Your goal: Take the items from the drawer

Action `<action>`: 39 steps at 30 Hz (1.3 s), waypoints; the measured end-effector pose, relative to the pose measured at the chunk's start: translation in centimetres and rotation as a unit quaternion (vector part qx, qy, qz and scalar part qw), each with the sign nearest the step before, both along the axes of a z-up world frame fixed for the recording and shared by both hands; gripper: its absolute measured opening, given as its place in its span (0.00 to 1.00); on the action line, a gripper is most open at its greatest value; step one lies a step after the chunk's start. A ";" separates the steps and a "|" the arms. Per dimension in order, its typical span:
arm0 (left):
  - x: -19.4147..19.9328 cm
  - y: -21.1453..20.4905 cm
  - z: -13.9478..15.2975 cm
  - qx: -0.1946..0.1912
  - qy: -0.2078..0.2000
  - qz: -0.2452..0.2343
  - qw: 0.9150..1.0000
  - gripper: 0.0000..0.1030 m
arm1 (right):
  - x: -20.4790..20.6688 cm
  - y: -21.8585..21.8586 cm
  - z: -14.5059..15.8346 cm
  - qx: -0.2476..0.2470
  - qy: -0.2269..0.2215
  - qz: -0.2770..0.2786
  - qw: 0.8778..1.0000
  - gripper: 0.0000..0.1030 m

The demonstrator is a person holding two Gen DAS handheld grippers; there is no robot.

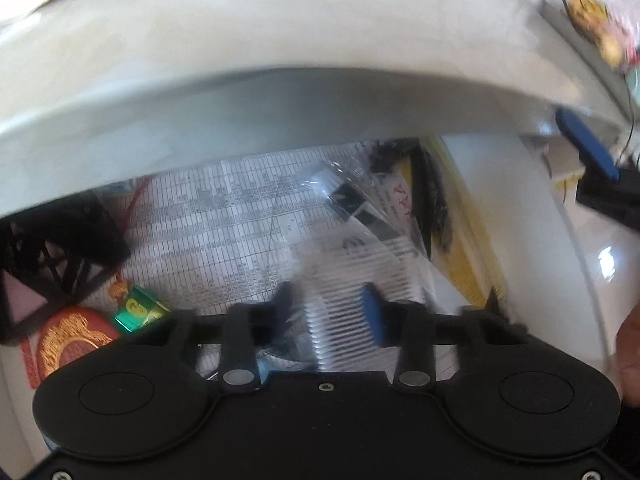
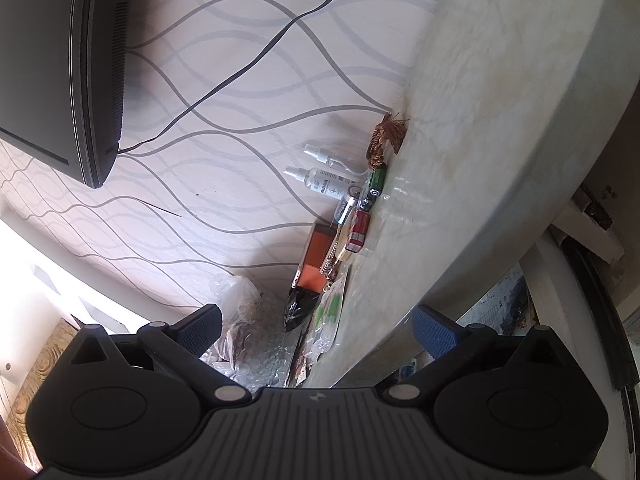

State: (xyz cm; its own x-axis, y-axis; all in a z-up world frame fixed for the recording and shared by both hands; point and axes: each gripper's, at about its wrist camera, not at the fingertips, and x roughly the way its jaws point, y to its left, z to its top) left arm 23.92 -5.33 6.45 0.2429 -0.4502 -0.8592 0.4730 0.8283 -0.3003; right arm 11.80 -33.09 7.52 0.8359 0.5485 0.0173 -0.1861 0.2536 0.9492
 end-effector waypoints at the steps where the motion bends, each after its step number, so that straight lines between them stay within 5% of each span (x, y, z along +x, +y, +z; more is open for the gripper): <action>1: 0.2 0.3 0.1 -0.009 0.006 0.005 1.000 0.12 | 0.0 0.0 0.0 0.001 0.000 0.000 1.000 1.00; 2: 0.2 0.7 0.3 -0.018 0.008 0.007 1.000 0.04 | 0.0 0.0 0.0 0.002 0.000 0.000 1.000 1.00; 5: -0.3 1.2 1.0 -0.042 0.009 -0.004 0.999 0.00 | 0.0 -0.1 -0.1 0.004 0.000 0.000 1.000 1.00; 14: -1.5 1.9 4.3 -0.089 -0.004 -0.022 0.996 0.00 | 0.1 -0.4 -0.3 0.011 0.001 0.001 1.000 1.00; 25: -2.9 0.7 13.0 -0.123 -0.099 -0.071 0.985 0.00 | 0.1 -0.6 -0.5 0.018 0.002 0.000 1.000 1.00; 29: -2.6 -0.5 13.9 -0.094 -0.099 -0.093 0.986 0.04 | 0.1 -0.6 -0.5 0.018 0.001 -0.001 1.000 1.00; 32: -2.5 -1.7 10.8 -0.042 -0.056 -0.098 0.993 0.28 | 0.1 -0.6 -0.5 0.017 0.000 -0.001 1.000 1.00; 34: -3.0 -2.6 8.0 0.005 -0.055 -0.102 0.993 0.31 | 0.1 -0.6 -0.5 0.017 0.000 -0.001 1.000 1.00; 37: -3.8 -4.2 5.2 0.084 -0.088 -0.123 0.985 0.34 | 0.1 -0.6 -0.5 0.017 -0.001 -0.002 1.000 1.00; 39: -4.5 -5.3 4.2 0.118 -0.109 -0.140 0.977 0.45 | 0.1 -0.6 -0.4 0.017 -0.001 -0.002 1.000 1.00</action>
State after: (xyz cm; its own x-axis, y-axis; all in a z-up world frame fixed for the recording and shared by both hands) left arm 19.39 -10.64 10.69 0.3268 -0.3214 -0.8888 0.7226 0.6911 0.0158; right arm 11.87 -33.67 7.08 0.8381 0.5442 0.0374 -0.1874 0.2229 0.9567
